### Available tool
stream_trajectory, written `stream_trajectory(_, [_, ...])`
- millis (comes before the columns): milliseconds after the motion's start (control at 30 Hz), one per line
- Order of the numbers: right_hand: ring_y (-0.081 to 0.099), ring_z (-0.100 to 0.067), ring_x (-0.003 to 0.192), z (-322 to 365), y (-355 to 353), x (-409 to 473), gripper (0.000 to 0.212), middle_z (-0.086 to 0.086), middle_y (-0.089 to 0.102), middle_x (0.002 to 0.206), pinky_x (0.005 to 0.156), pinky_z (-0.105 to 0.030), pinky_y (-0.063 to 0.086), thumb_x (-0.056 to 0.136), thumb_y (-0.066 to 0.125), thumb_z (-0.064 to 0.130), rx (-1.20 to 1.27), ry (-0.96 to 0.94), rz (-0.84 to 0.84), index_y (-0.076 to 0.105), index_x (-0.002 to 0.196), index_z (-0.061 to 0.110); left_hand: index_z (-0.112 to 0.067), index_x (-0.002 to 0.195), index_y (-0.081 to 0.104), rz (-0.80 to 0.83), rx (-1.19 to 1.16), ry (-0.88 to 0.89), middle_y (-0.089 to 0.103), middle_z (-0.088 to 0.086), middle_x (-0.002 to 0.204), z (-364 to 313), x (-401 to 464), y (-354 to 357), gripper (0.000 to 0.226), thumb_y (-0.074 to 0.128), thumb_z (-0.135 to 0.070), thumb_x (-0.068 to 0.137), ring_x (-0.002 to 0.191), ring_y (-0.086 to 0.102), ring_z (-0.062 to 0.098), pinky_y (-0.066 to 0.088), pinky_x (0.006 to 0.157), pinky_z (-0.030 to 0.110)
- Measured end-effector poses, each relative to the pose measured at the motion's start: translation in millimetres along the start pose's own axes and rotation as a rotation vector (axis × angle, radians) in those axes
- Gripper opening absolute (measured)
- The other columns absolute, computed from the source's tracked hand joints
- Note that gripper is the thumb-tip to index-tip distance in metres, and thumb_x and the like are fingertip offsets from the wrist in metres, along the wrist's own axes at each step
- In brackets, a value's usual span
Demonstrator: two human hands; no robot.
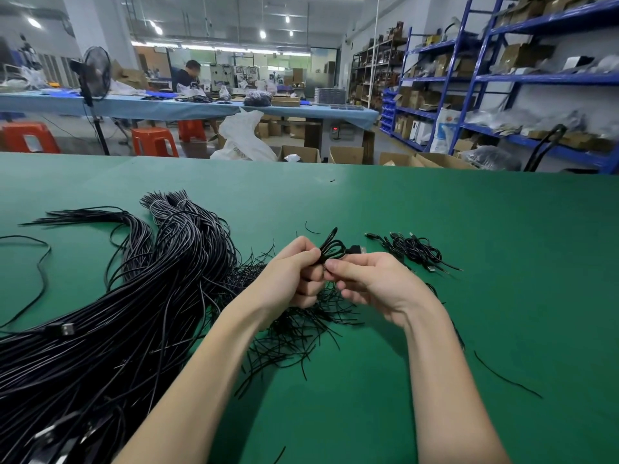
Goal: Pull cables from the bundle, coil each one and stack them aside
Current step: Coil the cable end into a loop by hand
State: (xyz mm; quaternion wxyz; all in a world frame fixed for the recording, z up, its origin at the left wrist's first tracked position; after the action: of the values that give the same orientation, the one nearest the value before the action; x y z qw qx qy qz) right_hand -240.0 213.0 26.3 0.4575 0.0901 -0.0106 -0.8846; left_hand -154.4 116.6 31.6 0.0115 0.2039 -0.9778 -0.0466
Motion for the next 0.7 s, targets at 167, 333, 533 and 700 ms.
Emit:
stream_trajectory(167, [0.059, -0.005, 0.055, -5.2, -0.2, 0.7, 0.005, -0.005, 0.07, 0.074, 0.052, -0.012, 0.052, 0.088, 0.071, 0.002, 0.136, 0.065, 0.028, 0.073, 0.084, 0.002, -0.018, 0.084, 0.033, 0.025, 0.075, 0.031, 0.035, 0.0, 0.065, -2.2, -1.7, 5.2, 0.025, 0.036, -0.017, 0.108, 0.051, 0.023, 0.013, 0.021, 0.045, 0.021])
stream_trajectory(333, [0.054, -0.007, 0.057, -8.1, 1.6, 0.1, 0.011, -0.004, 0.066, 0.068, 0.046, -0.01, 0.046, 0.09, 0.067, -0.003, 0.214, 0.083, 0.029, 0.069, 0.08, 0.001, -0.015, 0.088, 0.035, 0.03, 0.303, 0.118, 0.043, -0.009, 0.059, -8.2, -1.3, 5.9, 0.019, 0.036, -0.019, 0.106, 0.048, 0.029, 0.011, 0.026, 0.044, 0.022])
stream_trajectory(533, [0.056, 0.001, 0.051, 5.5, -8.6, -4.2, 0.015, 0.006, 0.068, 0.062, 0.05, -0.012, 0.046, 0.089, 0.072, 0.0, -0.089, -0.006, -0.108, 0.071, 0.075, 0.007, -0.021, 0.088, 0.038, -0.039, 0.732, 0.223, 0.052, -0.001, 0.066, -13.3, -1.0, 9.9, 0.023, 0.034, -0.035, 0.106, 0.058, 0.042, 0.015, 0.036, 0.06, 0.034])
stream_trajectory(700, [0.045, -0.003, 0.043, 19.2, -12.0, -6.5, 0.02, 0.013, 0.056, 0.047, 0.052, -0.015, 0.038, 0.084, 0.079, 0.015, -0.468, -0.121, -0.234, 0.071, 0.066, 0.017, -0.014, 0.084, 0.038, -0.031, 0.745, 0.196, 0.046, -0.001, 0.067, -4.6, 3.4, 10.0, 0.03, 0.034, -0.031, 0.108, 0.06, 0.038, 0.014, 0.033, 0.062, 0.035])
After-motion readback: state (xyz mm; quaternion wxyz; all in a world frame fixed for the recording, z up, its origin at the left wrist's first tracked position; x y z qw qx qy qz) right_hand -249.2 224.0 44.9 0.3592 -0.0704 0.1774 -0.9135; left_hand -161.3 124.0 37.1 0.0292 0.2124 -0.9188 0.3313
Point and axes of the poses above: each hand's wrist, its own x-axis towards the middle knuckle, its own y-axis out of the palm, z = x × y, the point moved 7 cm from there along x, towards the middle knuckle
